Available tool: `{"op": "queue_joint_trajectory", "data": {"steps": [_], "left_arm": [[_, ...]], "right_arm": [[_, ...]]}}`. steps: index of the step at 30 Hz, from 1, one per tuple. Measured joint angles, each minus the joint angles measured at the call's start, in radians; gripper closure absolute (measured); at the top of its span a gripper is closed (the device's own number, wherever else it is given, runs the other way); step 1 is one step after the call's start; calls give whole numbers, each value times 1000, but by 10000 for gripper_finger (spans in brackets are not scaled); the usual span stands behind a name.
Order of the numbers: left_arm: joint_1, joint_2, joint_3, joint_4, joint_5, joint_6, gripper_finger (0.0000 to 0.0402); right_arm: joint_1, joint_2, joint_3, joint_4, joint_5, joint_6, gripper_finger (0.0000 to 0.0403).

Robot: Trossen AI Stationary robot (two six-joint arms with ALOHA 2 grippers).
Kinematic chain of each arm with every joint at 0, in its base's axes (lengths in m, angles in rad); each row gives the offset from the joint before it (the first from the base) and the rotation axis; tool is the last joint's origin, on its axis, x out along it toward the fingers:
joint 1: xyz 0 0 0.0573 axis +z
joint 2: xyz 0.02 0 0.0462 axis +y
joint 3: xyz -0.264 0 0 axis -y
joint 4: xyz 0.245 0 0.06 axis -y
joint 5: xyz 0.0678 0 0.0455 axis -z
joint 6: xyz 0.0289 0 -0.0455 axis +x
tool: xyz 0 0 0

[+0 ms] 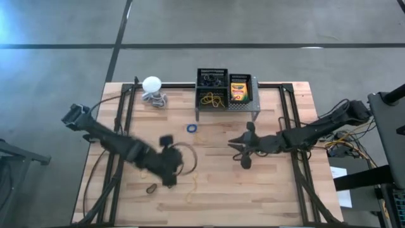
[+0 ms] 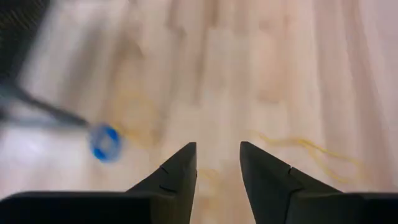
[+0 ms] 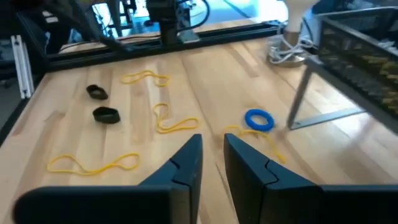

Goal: Pick & Place Office Desk Supplies
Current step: Put the black rubber band into the bottom left black bin

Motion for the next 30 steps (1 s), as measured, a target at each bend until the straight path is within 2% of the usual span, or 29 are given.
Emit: {"op": "queue_joint_trajectory", "data": {"steps": [6,9,12,15,18,23,30], "left_arm": [[-199,-6,-193,39,2,-534,275],[-274,-5,-285,143,17,-704,275],[-326,-5,-385,343,15,-714,275],[-336,-5,-470,535,10,-639,275],[-333,-5,-525,633,7,-543,275],[-307,-5,-557,581,1,-494,265],[-251,-5,-614,597,21,-648,220]], "right_arm": [[16,132,21,107,0,-17,339],[15,178,47,106,1,-26,339],[15,211,80,104,1,-56,339],[15,234,111,103,1,-95,339],[15,251,138,101,2,-121,339],[15,257,151,95,1,-125,339],[15,257,151,94,2,-118,339]]}}
